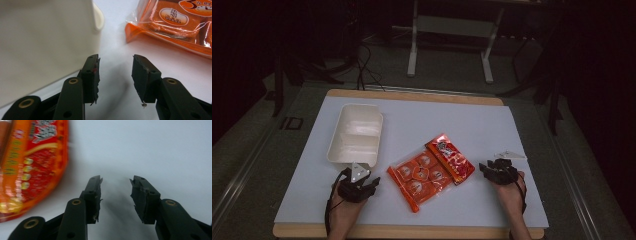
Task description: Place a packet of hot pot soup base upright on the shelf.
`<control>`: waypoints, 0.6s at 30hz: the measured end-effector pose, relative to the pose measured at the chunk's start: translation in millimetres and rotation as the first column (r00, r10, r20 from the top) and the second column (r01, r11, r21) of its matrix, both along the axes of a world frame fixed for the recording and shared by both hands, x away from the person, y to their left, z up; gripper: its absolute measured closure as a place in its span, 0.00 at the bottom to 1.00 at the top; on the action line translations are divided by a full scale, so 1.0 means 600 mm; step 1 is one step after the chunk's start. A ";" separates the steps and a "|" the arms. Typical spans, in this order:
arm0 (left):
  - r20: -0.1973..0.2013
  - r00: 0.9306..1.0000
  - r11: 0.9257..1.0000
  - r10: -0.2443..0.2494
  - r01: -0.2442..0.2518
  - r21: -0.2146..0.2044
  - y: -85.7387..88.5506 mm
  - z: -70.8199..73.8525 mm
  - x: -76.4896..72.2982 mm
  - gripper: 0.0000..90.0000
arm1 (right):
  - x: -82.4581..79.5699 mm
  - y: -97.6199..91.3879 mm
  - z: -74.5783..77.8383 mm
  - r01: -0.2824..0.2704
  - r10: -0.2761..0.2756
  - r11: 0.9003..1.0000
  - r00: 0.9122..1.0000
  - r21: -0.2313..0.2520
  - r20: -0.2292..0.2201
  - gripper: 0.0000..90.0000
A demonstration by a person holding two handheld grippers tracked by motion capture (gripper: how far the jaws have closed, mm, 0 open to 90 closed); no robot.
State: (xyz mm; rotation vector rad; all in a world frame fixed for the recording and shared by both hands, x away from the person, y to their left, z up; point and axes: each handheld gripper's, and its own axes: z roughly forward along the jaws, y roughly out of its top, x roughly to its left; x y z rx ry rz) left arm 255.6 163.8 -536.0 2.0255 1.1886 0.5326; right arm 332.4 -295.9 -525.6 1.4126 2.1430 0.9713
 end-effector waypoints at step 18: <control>0.040 0.996 0.996 -0.082 0.083 -0.020 -0.007 -0.003 -0.005 0.63 | 0.053 0.065 0.046 -0.161 0.164 0.982 0.986 0.094 -0.026 0.59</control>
